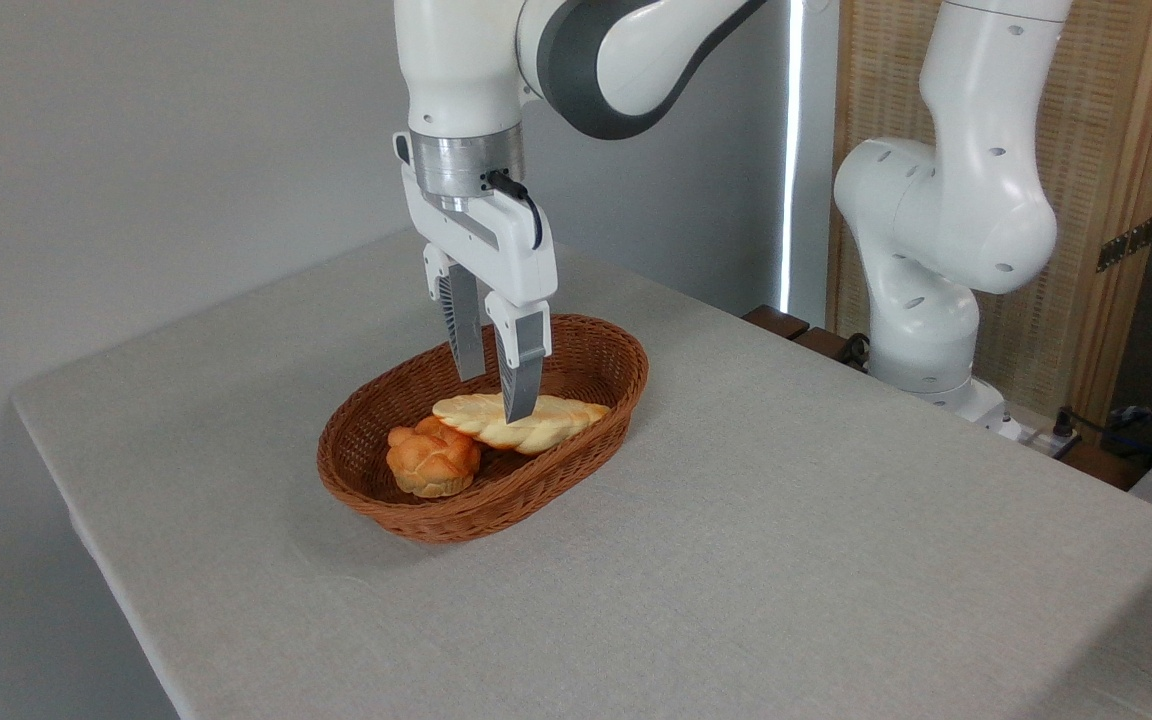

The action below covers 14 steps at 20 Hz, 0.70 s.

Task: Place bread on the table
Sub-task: 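Lower the open gripper over the long pale bread roll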

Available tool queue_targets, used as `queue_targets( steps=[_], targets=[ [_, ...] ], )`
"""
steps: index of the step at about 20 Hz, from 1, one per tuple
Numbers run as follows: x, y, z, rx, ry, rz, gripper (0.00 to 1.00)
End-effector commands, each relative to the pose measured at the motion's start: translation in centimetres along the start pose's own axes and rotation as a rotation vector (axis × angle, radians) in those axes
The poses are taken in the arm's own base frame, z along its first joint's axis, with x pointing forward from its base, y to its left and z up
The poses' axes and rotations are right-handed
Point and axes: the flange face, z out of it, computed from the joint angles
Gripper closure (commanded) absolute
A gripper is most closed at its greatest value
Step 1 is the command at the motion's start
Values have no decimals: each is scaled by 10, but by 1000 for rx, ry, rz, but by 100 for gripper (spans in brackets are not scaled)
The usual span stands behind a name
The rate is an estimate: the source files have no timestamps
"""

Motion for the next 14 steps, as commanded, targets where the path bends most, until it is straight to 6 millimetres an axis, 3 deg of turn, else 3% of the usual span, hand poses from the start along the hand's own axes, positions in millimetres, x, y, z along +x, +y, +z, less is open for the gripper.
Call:
queue_targets(
  steps=[1, 14],
  targets=[
    [-3, 7, 4, 16, 14, 30, 0],
    [-3, 15, 17, 2, -6, 87, 0]
  ],
)
